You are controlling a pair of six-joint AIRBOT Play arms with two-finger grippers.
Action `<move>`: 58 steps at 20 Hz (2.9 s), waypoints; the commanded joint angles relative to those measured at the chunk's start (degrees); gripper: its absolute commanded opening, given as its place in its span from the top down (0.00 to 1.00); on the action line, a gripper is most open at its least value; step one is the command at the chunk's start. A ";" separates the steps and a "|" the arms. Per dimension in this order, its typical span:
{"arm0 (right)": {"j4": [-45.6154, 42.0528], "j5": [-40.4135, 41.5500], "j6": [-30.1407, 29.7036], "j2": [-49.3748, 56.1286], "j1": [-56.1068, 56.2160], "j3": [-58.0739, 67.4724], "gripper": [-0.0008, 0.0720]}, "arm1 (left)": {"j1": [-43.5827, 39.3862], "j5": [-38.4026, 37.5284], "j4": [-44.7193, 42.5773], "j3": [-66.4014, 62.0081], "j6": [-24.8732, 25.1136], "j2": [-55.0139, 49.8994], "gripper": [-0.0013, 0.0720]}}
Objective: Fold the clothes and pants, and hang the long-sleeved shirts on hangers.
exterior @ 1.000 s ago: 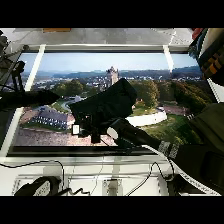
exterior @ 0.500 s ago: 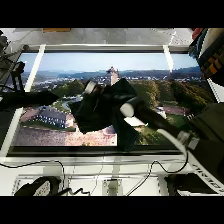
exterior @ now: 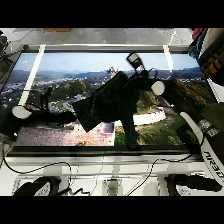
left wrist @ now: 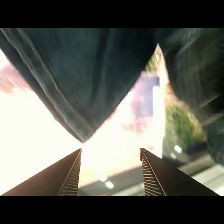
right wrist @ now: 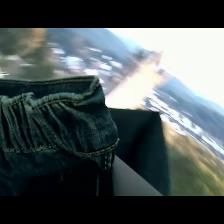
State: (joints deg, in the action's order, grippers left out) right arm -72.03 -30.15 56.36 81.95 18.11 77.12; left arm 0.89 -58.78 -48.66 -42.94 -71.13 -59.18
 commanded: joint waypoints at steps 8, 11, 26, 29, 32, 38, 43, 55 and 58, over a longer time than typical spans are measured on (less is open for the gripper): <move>0.24 -0.85 7.65 -0.04 -6.16 0.07 0.94 | -6.51 5.18 13.75 4.98 -4.22 -15.28 0.14; 0.24 -0.87 7.65 -0.04 -6.16 0.07 0.94 | -7.74 7.08 27.06 4.96 2.91 -21.14 0.14; 0.22 -0.94 7.65 -0.04 -6.16 0.07 0.94 | -10.49 20.76 44.87 1.38 10.71 -28.02 0.42; 0.24 -0.94 7.65 -0.04 -6.16 0.07 0.94 | -10.54 23.45 44.87 -0.66 10.71 -28.04 0.51; 0.24 -0.92 7.65 -0.04 -6.16 0.07 0.94 | -10.97 23.19 44.83 -1.46 10.73 -28.09 0.51; 0.42 -0.98 7.65 -0.04 -6.16 0.07 0.94 | -14.05 23.61 44.46 -1.53 10.82 -29.81 0.94; 0.07 2.43 7.63 -1.53 -6.32 0.13 0.94 | -5.62 14.97 43.98 -7.96 16.74 -26.86 0.94; -0.24 -5.11 7.45 -3.19 -6.27 0.24 0.94 | 25.57 7.21 -24.46 -13.79 5.95 9.66 0.94; -0.20 -6.84 7.45 -3.06 -6.27 0.24 0.94 | 28.72 10.88 -28.72 -13.75 5.95 11.54 0.94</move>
State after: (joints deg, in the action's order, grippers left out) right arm -72.31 -34.63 63.90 78.83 11.79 77.36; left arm 25.80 -50.70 -66.78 -56.60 -64.60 -51.31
